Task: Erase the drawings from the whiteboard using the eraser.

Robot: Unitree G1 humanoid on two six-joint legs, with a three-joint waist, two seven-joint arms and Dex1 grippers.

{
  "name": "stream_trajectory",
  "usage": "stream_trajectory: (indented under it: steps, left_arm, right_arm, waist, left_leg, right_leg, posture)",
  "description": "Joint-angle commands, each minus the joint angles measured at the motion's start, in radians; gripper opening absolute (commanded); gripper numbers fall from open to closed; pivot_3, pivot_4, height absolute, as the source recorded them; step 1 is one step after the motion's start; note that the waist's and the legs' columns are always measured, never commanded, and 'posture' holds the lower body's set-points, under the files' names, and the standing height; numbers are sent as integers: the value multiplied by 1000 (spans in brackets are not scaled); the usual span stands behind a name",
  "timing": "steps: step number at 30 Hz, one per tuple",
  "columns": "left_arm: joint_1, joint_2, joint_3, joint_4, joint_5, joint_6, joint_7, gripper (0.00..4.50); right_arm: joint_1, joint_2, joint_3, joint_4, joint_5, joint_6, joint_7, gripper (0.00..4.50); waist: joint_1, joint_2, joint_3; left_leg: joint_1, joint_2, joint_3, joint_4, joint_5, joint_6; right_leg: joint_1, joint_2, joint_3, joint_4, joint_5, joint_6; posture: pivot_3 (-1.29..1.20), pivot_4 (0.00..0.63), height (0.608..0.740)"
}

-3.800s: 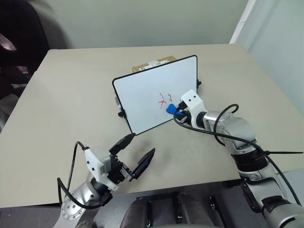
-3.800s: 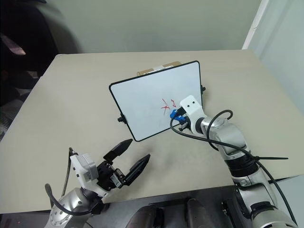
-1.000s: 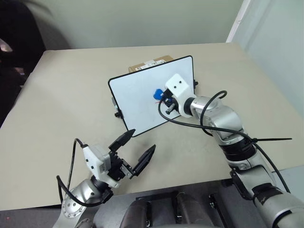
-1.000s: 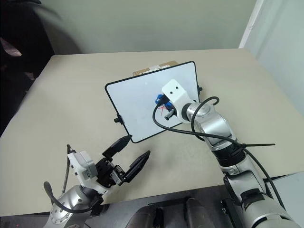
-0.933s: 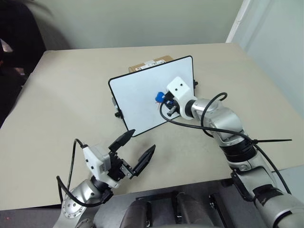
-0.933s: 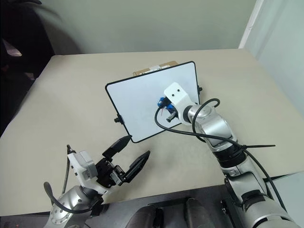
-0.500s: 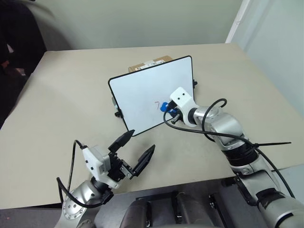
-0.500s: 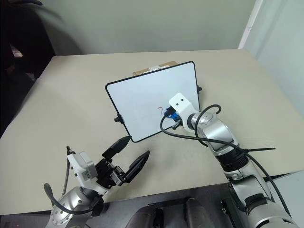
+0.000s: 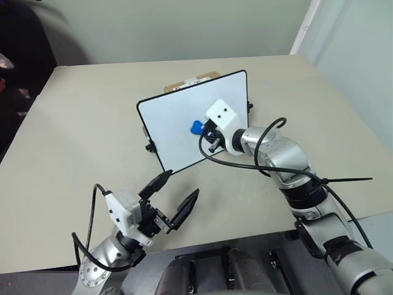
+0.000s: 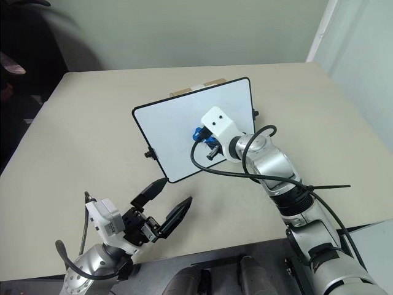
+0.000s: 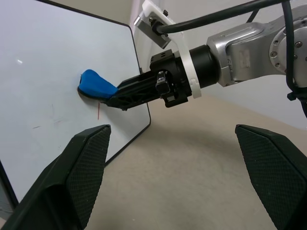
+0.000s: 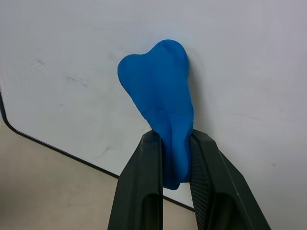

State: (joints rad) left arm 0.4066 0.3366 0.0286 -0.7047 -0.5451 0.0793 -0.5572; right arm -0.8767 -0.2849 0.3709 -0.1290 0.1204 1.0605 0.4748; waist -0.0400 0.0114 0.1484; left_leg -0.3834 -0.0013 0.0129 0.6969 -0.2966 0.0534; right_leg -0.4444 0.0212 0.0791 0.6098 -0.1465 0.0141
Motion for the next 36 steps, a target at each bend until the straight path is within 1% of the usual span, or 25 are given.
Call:
stream_trajectory:
  steps: [1,7,13,20,24,27,32,36]
  left_arm:
    - [14,3,16,-50,-7,-25,0,4500]
    - [27,8,23,-63,-12,-25,2,4500]
    - [23,12,25,-63,-15,-19,1,4500]
    - [7,18,29,-49,-20,-15,-1,4500]
    - [-2,20,29,-41,-18,-15,-2,4500]
    - [-3,20,30,-39,-17,-15,-1,4500]
    - [-4,19,27,-39,-13,-16,1,4500]
    - [-2,19,28,-39,-14,-17,0,4500]
  right_arm:
    - [5,-1,28,13,-22,-31,4,454]
    - [71,-37,36,62,-46,-14,-5,454]
    - [75,-45,19,71,-52,-8,-12,454]
    - [18,-1,-41,36,-38,-58,-22,454]
    - [-27,37,-96,54,-43,-87,-56,454]
    - [-35,47,-112,54,-41,-94,-60,454]
    - [17,26,-58,85,-77,-114,-54,454]
    - [71,-3,-5,81,-88,-71,-29,454]
  waist:
    - [0,0,0]
    - [4,0,0]
    - [5,0,0]
    - [0,0,0]
    - [-2,0,0]
    - [-1,0,0]
    - [-1,0,0]
    - [0,0,0]
  left_leg:
    - [0,0,0,0,0,0]
    - [1,0,0,1,-1,1]
    - [1,0,0,2,-2,4]
    - [0,0,0,2,-1,4]
    - [0,0,0,1,-1,3]
    - [0,1,0,0,-1,3]
    - [0,1,0,0,-1,3]
    - [1,1,0,1,-1,3]
  right_leg:
    - [0,0,0,0,0,0]
    - [1,0,0,0,0,0]
    - [1,0,0,1,2,-1]
    - [1,0,0,1,3,-2]
    - [0,0,0,1,3,-2]
    - [-1,1,0,1,3,-3]
    - [-1,1,0,0,3,-3]
    - [0,1,0,0,3,-2]
  posture:
    - [0,150,740]
    - [0,150,740]
    - [0,150,740]
    - [0,150,740]
    - [0,150,740]
    - [0,150,740]
    - [0,150,740]
    - [0,150,740]
